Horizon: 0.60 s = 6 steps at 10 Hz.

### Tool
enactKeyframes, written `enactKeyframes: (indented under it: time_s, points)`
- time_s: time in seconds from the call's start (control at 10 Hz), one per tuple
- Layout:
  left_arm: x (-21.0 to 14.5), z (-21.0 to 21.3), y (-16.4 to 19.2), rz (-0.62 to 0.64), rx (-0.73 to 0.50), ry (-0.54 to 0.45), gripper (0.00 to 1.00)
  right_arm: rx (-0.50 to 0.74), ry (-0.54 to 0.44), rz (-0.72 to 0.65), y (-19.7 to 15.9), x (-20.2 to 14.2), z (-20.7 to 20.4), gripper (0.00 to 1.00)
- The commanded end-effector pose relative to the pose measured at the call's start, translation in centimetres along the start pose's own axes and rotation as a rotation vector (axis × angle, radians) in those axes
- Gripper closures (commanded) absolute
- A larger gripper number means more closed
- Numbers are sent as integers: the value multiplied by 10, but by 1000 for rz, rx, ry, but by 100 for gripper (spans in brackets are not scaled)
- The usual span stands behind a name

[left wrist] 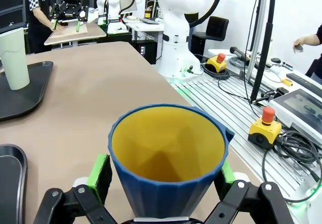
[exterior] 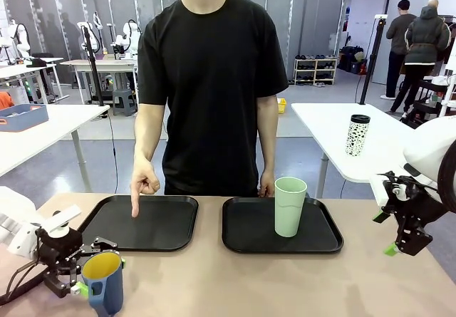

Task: Sort and store the cups by type.
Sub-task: Pick up the Handle plastic cup and place it into the empty Flat Tray.

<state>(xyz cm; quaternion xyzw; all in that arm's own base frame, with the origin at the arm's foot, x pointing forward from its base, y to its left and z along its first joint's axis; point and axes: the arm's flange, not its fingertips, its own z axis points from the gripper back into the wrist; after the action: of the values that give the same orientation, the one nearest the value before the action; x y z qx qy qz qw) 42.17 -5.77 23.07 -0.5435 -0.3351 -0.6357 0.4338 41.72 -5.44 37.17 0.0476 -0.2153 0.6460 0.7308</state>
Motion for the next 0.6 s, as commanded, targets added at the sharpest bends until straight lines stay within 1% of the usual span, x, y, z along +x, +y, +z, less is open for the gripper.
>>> enactKeyframes:
  time_s: [0.0,0.5]
  points:
    - [-46,-8,-23,-59,3,-5,0,-6,6,3,-3,0,-2,0]
    - [-47,-8,-22,-57,0,5,0,-6,6,3,-3,0,-2,0]
